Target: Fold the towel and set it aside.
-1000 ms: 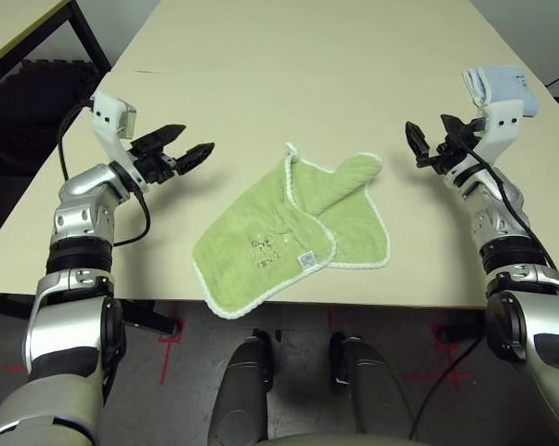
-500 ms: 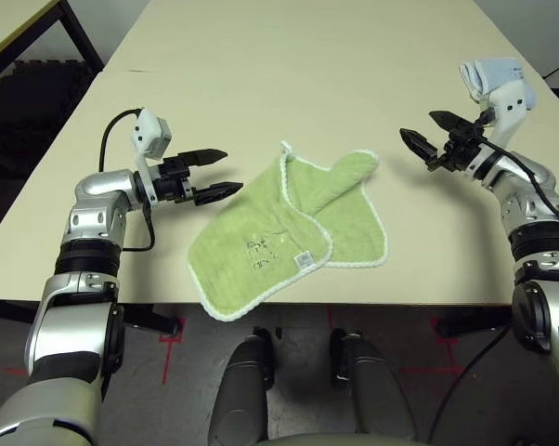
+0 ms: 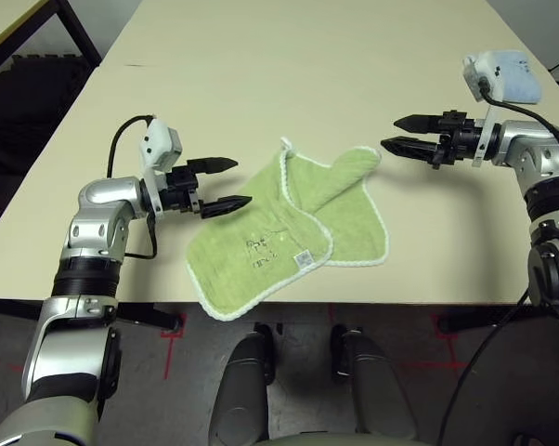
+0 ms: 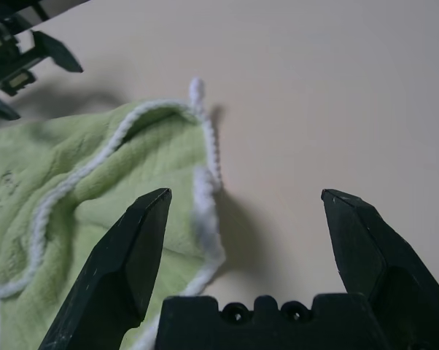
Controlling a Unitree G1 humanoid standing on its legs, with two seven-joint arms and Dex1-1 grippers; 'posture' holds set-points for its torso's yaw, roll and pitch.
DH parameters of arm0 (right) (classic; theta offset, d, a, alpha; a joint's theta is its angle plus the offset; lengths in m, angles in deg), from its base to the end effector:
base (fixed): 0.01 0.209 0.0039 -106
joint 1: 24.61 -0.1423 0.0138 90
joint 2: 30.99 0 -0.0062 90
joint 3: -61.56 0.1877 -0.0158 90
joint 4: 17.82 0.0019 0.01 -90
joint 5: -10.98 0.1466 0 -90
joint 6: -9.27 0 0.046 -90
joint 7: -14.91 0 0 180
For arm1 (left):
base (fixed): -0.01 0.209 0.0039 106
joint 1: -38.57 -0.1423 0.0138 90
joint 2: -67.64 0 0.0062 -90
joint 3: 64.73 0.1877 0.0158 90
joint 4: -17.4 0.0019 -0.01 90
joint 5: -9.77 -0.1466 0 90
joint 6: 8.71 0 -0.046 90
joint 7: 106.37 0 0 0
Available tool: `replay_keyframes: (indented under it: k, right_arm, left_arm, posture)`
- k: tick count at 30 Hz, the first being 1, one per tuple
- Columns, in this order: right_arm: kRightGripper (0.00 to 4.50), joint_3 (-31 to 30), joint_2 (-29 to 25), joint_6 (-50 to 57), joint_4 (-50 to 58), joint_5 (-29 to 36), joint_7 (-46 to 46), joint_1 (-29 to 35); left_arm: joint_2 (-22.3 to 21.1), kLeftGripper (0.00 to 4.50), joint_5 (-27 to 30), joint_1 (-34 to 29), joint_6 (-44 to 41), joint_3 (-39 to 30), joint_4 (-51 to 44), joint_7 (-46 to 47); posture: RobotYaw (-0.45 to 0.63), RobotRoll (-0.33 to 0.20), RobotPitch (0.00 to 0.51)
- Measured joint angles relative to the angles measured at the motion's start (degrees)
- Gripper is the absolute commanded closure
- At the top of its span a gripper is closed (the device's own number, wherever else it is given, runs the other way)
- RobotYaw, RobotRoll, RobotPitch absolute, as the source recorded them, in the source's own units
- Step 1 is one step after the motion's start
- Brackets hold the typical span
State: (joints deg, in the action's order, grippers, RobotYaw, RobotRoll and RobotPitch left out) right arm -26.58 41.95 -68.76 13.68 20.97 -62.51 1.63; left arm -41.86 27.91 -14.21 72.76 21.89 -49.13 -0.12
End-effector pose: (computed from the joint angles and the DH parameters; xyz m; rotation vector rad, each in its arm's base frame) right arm 0.3674 -0.2663 0.2142 -0.1238 0.1678 1.0774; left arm 0.3156 0.2704 0.1782 0.2795 0.0069 -1.1231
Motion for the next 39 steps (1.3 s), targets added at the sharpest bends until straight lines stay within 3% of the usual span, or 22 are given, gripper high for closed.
replay_keyframes:
  k: [12,17,21,30,39]
  right_arm:
    - [0.0,-4.71,0.57,-3.59,-0.27,-4.55,-3.97,-1.24]
    - [0.0,-5.03,3.35,-4.85,-2.31,-4.99,-3.55,-3.06]
    - [0.94,-5.02,3.71,-5.23,-3.96,-5.43,-3.08,-3.59]
    - [4.33,-4.95,1.81,-4.82,-5.28,-6.21,-3.87,-4.39]
    - [4.47,-4.95,0.33,-4.66,-5.88,-6.88,-5.88,-5.22]
  left_arm:
    - [0.03,0.03,0.53,-0.09,-0.29,0.0,-0.19,0.45]
    - [0.58,0.03,0.76,-0.09,-0.32,0.03,-0.35,0.63]
    - [0.57,0.0,0.76,-0.09,-0.48,0.02,-0.38,0.71]
    - [0.56,0.0,0.84,-0.08,-1.13,0.02,-0.82,0.75]
    - [0.56,0.0,0.84,0.24,-1.16,0.04,-0.75,0.75]
  posture:
    - [0.0,0.0,0.247]
    - [0.0,0.0,0.247]
    - [0.01,0.0,0.248]
    - [0.0,0.0,0.245]
    - [-0.01,0.0,0.236]
